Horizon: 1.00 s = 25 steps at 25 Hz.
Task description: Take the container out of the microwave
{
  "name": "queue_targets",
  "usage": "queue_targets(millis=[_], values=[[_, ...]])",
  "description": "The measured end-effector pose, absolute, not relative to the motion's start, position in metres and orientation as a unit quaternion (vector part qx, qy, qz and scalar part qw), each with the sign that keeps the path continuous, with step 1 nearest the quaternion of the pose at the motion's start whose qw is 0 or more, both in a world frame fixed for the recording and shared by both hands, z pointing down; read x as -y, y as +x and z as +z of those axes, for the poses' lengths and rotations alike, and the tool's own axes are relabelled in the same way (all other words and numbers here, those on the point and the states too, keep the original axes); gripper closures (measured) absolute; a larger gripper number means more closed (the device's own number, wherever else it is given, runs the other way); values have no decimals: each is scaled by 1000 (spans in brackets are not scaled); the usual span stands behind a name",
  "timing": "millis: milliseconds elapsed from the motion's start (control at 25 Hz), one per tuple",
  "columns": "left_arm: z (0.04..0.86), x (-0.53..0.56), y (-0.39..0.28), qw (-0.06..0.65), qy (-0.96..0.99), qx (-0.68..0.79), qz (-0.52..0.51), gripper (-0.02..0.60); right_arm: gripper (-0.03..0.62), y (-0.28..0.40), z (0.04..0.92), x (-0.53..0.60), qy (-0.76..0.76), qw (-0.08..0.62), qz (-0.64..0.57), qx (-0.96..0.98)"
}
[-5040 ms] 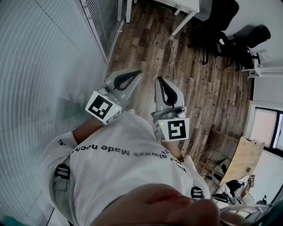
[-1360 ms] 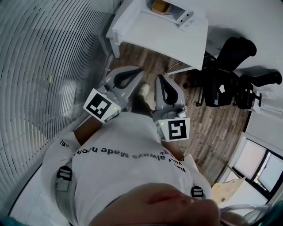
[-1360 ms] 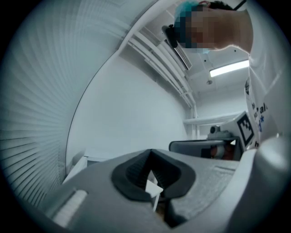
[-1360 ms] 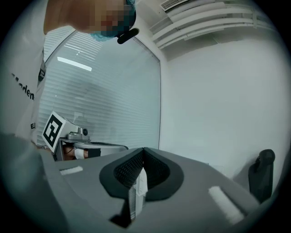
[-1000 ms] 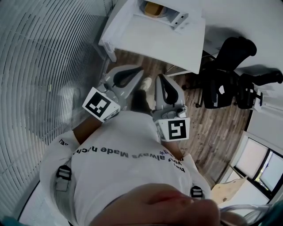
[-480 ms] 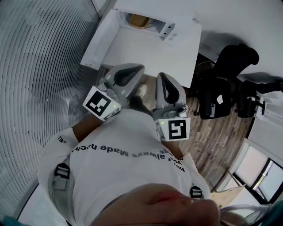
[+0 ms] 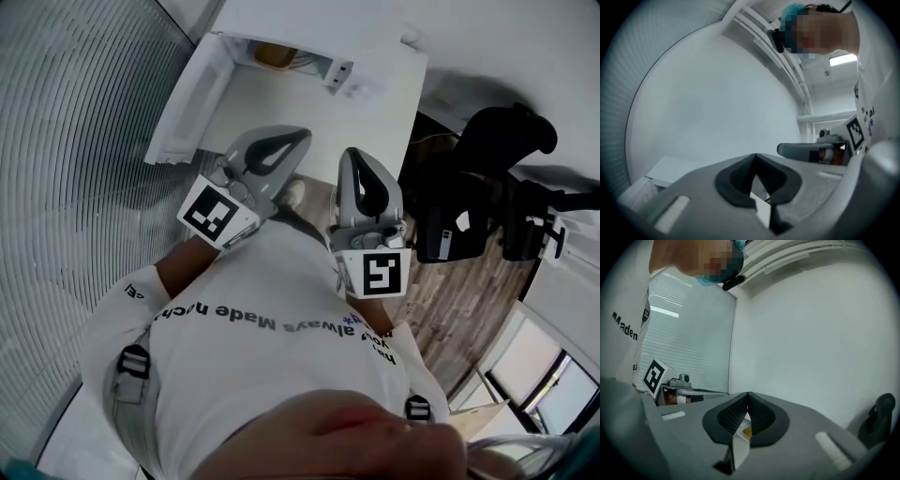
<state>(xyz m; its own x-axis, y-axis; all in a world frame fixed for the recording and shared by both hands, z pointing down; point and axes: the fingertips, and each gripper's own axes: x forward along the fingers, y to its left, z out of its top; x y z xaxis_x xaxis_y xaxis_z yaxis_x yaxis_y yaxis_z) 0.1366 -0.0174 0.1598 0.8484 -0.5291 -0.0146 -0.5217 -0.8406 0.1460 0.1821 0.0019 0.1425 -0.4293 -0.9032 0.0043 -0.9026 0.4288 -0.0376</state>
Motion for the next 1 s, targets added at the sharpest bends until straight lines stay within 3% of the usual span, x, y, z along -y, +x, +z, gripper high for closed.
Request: queue_targets(millis=[1000], values=[[216, 171, 36, 100, 950, 297, -1, 578, 592, 74, 203, 149, -508, -57, -56, -857]])
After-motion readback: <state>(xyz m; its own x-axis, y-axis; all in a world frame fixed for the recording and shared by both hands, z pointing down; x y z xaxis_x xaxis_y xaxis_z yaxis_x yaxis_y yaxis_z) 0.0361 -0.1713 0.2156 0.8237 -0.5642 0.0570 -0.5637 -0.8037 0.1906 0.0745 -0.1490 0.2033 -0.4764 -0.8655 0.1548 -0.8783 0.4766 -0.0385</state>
